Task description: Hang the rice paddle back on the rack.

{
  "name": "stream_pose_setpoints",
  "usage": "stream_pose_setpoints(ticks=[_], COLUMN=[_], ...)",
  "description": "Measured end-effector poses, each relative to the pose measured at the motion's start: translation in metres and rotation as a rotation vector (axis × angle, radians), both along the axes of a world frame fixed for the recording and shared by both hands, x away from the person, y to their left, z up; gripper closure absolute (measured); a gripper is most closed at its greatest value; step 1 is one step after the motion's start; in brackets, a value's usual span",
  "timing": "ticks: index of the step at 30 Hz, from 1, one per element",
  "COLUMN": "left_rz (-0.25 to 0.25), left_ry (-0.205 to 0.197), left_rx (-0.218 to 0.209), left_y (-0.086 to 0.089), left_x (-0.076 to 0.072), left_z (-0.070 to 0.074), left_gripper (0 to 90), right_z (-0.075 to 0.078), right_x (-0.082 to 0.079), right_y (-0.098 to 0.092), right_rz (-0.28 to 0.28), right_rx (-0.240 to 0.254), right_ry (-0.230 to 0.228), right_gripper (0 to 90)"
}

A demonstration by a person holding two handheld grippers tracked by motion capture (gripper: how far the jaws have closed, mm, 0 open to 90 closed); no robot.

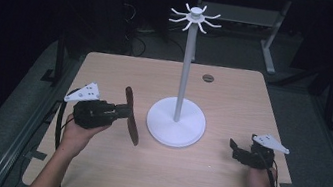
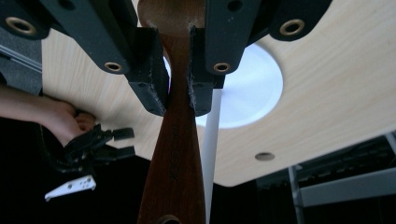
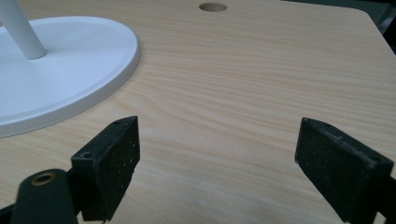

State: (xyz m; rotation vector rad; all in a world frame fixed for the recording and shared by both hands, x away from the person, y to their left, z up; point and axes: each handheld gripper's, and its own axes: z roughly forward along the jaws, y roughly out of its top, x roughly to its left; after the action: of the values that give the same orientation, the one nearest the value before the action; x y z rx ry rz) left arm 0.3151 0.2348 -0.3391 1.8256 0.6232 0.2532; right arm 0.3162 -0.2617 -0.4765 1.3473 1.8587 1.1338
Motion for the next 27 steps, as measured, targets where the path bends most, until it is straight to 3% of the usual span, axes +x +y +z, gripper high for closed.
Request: stream_pose_setpoints(ticks=[17, 27], left_rz=[-0.029, -0.039], left_ry=[-0.036, -0.067], left_rx=[-0.063, -0.071], left_y=[0.000, -0.006], left_x=[0.025, 0.039], left_z=[0.042, 0.072], left_gripper=[77.3, 77.3], right_z=[0.000, 0.000], right_x=[0.000, 0.000], right_y=[0.000, 0.000], right_rz=[0.005, 0.006], right_rx=[-0.008, -0.008], right_ry=[0.000, 0.000], right_gripper=[13.6, 13.6])
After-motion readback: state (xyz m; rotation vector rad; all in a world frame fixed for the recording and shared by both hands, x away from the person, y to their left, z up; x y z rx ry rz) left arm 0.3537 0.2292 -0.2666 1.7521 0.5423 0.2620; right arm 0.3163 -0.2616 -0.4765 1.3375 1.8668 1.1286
